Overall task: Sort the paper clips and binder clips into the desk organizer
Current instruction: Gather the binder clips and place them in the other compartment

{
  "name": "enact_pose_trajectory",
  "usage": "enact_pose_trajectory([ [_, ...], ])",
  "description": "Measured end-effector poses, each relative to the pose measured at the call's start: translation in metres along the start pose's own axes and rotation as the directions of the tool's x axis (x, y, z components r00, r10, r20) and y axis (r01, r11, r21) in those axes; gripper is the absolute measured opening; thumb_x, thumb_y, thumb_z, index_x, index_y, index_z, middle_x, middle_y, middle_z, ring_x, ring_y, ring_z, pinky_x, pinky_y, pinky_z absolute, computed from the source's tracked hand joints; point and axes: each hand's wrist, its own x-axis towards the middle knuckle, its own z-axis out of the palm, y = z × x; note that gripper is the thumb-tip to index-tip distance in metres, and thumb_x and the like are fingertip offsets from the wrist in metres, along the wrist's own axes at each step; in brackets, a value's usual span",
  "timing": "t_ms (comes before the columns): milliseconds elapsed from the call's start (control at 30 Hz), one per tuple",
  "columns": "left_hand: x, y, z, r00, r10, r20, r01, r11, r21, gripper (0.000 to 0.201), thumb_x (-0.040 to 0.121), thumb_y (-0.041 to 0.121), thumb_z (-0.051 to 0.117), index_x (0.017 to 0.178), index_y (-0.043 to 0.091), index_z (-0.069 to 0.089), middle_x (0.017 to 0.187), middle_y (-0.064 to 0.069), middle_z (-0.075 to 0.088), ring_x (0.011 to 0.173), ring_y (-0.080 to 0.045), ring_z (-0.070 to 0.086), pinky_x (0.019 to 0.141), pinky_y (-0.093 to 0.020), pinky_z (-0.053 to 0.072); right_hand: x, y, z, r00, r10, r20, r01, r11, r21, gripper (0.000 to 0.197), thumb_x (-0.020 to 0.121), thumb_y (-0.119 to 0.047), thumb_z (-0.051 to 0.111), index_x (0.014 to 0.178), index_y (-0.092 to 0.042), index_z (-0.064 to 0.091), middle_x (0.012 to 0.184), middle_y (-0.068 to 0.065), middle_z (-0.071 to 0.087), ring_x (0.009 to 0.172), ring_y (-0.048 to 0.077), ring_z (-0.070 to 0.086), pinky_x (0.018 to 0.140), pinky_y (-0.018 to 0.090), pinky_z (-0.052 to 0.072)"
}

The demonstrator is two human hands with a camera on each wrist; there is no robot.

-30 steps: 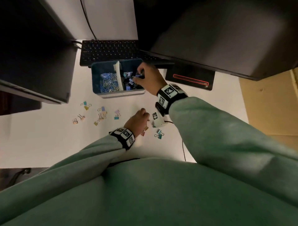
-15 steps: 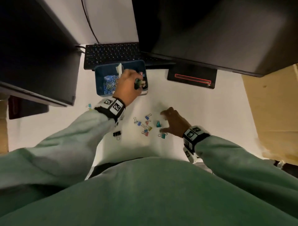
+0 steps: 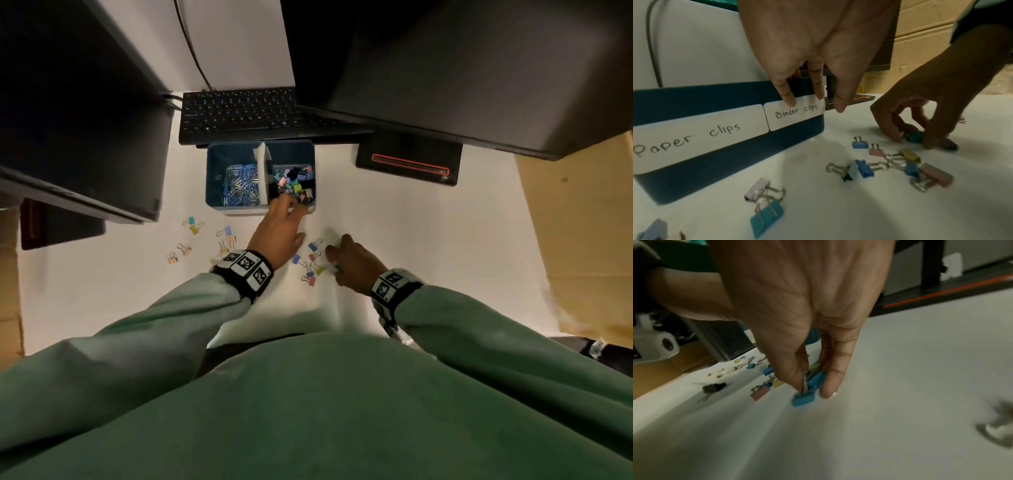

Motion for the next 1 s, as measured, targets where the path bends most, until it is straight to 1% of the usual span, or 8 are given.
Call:
enact_pose_trajectory([
  [167,0.015,0.002,-0.011,0.996,0.010,-0.086,-0.010,1.000,0.009,0.051,0.082,0.015,0.068,0.129,0.012,0.050,0.139,-0.014,0.035,0.127,-0.029,0.039,0.101,-0.036,0.046,0.007,-0.002,-0.006,0.999,0.043,-0.013,-0.042,0.996,0.080,0.031,0.083,-0.016,0.063,0.109,-0.010,0.047,0.109,0.014,0.040,0.080,0.036,0.058,0.070,0.041,0.053],
  [267,-0.007,0.011,-0.005,0.988,0.009,-0.153,-0.014,0.999,-0.029,0.051,0.082,0.024,0.070,0.127,0.012,0.048,0.130,-0.012,0.041,0.114,-0.025,0.049,0.094,-0.036,0.049,0.006,0.005,-0.014,0.992,0.106,-0.073,-0.087,0.970,0.227,0.024,0.081,-0.013,0.064,0.101,-0.011,0.051,0.102,0.013,0.045,0.078,0.036,0.057,0.067,0.035,0.049],
  [400,-0.041,0.013,0.035,0.957,-0.174,0.232,0.186,0.982,-0.033,0.074,0.075,0.055,0.069,0.131,0.020,0.034,0.124,-0.011,0.034,0.105,-0.028,0.048,0.077,-0.041,0.052,0.013,0.002,-0.049,0.963,0.201,-0.180,-0.058,0.805,0.590,0.018,0.080,-0.008,0.067,0.087,-0.014,0.052,0.093,0.007,0.054,0.077,0.027,0.060,0.059,0.032,0.056],
  [533,-0.038,0.015,0.054,0.933,-0.188,0.307,0.178,0.982,0.060,0.073,0.075,0.049,0.071,0.131,0.020,0.034,0.126,-0.013,0.030,0.108,-0.032,0.040,0.073,-0.042,0.051,0.036,-0.029,-0.106,0.937,0.161,-0.310,0.125,0.675,0.728,0.015,0.083,0.003,0.061,0.086,-0.008,0.051,0.085,0.010,0.057,0.074,0.025,0.063,0.061,0.035,0.061],
  [667,-0.031,0.013,0.054,0.957,-0.111,0.270,0.125,0.992,-0.035,0.040,0.086,0.020,0.066,0.120,0.009,0.048,0.120,-0.018,0.039,0.101,-0.032,0.049,0.080,-0.040,0.053,0.070,-0.058,-0.143,0.903,0.103,-0.417,0.196,0.765,0.614,0.013,0.080,0.006,0.058,0.086,-0.004,0.052,0.081,0.011,0.057,0.073,0.028,0.059,0.066,0.043,0.057],
  [767,-0.030,0.008,0.053,0.964,-0.066,0.257,0.090,0.992,-0.085,0.030,0.085,0.003,0.061,0.113,0.001,0.054,0.115,-0.020,0.043,0.092,-0.034,0.056,0.082,-0.042,0.052,0.083,-0.066,-0.147,0.913,0.039,-0.407,0.189,0.842,0.505,0.013,0.081,0.005,0.058,0.092,-0.002,0.057,0.087,0.008,0.055,0.077,0.026,0.056,0.069,0.039,0.052],
  [900,-0.027,0.001,0.049,0.963,-0.058,0.263,0.093,0.988,-0.121,0.023,0.085,0.005,0.062,0.106,0.000,0.056,0.116,-0.018,0.044,0.087,-0.029,0.059,0.082,-0.034,0.051,0.064,-0.049,-0.126,0.916,-0.003,-0.402,0.140,0.939,0.313,0.014,0.086,-0.012,0.062,0.097,-0.016,0.055,0.102,0.005,0.053,0.084,0.020,0.057,0.077,0.037,0.052],
  [1000,-0.028,-0.004,0.047,0.963,-0.074,0.259,0.111,0.986,-0.128,0.018,0.084,0.010,0.062,0.100,0.002,0.059,0.115,-0.015,0.044,0.078,-0.026,0.061,0.080,-0.033,0.054,0.032,-0.023,-0.085,0.983,0.029,-0.184,0.004,0.984,0.178,0.037,0.083,-0.026,0.070,0.115,-0.019,0.051,0.112,0.007,0.048,0.087,0.025,0.058,0.079,0.042,0.052],
])
